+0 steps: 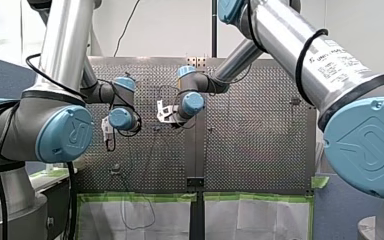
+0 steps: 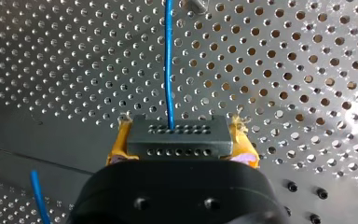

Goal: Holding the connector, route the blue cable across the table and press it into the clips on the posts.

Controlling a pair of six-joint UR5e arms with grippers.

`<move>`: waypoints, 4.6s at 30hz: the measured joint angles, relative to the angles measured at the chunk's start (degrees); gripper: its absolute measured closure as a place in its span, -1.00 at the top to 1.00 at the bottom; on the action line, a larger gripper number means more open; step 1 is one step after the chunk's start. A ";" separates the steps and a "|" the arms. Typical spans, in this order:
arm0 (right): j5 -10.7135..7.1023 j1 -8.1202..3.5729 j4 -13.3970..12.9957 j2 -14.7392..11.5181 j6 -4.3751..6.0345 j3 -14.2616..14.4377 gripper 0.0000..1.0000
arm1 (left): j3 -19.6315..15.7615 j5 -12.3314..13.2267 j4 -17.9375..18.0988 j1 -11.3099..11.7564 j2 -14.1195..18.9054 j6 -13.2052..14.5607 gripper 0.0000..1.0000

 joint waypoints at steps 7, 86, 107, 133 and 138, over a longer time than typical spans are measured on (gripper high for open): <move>-0.20 -0.58 -0.02 0.13 0.31 0.11 -1.00 | 0.03 0.49 2.01 0.00 -3.20 -0.19 -1.00; -4.55 -8.43 -1.23 2.11 1.00 -2.16 -1.00 | 16.83 3.57 -3.36 2.67 -14.62 -2.63 1.00; -4.64 -8.73 -0.94 2.10 0.97 -2.08 -1.00 | 10.42 2.93 -13.55 -0.11 -5.44 -1.05 1.00; -5.51 -9.43 -0.75 2.03 0.92 -2.08 -1.00 | 7.94 0.17 -10.47 -10.17 -2.13 -4.99 1.00; -5.52 -9.96 -0.68 2.00 0.92 -2.08 -1.00 | 8.12 0.14 -9.71 -11.25 -2.21 -5.85 1.00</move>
